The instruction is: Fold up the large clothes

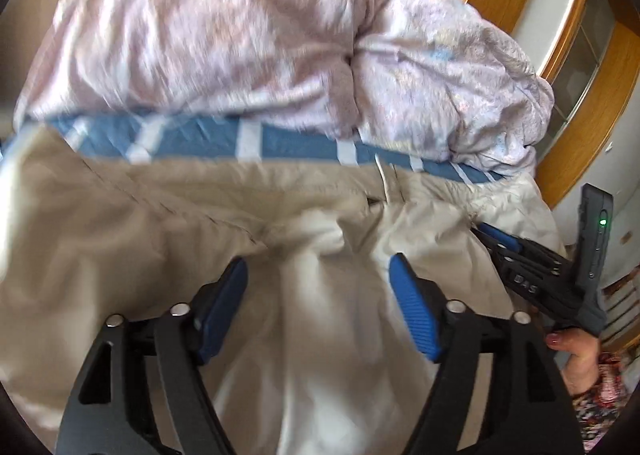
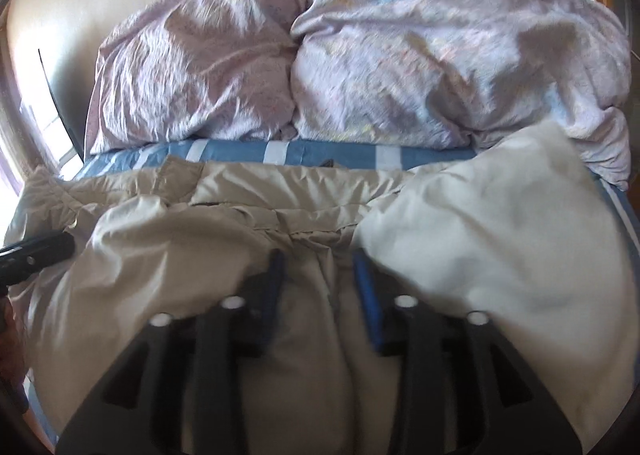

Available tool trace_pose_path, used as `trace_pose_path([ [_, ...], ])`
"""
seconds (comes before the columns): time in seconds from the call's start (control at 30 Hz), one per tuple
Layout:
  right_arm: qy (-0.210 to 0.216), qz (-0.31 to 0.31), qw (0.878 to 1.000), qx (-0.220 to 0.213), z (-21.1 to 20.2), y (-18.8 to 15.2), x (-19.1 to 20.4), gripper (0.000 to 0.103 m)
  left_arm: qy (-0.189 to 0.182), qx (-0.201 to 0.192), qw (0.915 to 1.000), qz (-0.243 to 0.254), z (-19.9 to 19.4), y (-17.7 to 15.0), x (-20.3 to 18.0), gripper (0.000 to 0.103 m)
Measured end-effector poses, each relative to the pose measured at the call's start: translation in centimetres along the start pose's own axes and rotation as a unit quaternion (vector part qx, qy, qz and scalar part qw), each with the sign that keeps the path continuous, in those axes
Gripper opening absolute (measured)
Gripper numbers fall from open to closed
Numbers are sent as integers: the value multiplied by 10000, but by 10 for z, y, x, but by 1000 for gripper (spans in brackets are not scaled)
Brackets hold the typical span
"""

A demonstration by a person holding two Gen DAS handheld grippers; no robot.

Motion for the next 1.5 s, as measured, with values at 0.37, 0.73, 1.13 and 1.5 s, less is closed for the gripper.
trace_pose_path([
  [0.37,-517,292,9977,-323,-29,22,-36,51,1142,-483,9920,243,-13,25,40,91],
  [0.73,-1000,133,9949,89,8,7,-59,49,1416,-220,9896,129,20,14,69,91],
  [1.13,-932,200,9954,123,21,0,-65,50,1030,-157,9945,-95,37,7,77,94],
  [1.5,-1099,68,9939,9,-6,-3,-54,56,1052,-549,9927,-227,-14,3,81,94],
])
Point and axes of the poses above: each gripper's, at about its wrist camera, not at the fingertips, and z roughly the way its jaws point, x to its left, y to its top, the point moved 9 cm from there along z, roughly the way its jaws point, and after that the axes turned 4 degrees about -z, right-handed, at the moved point
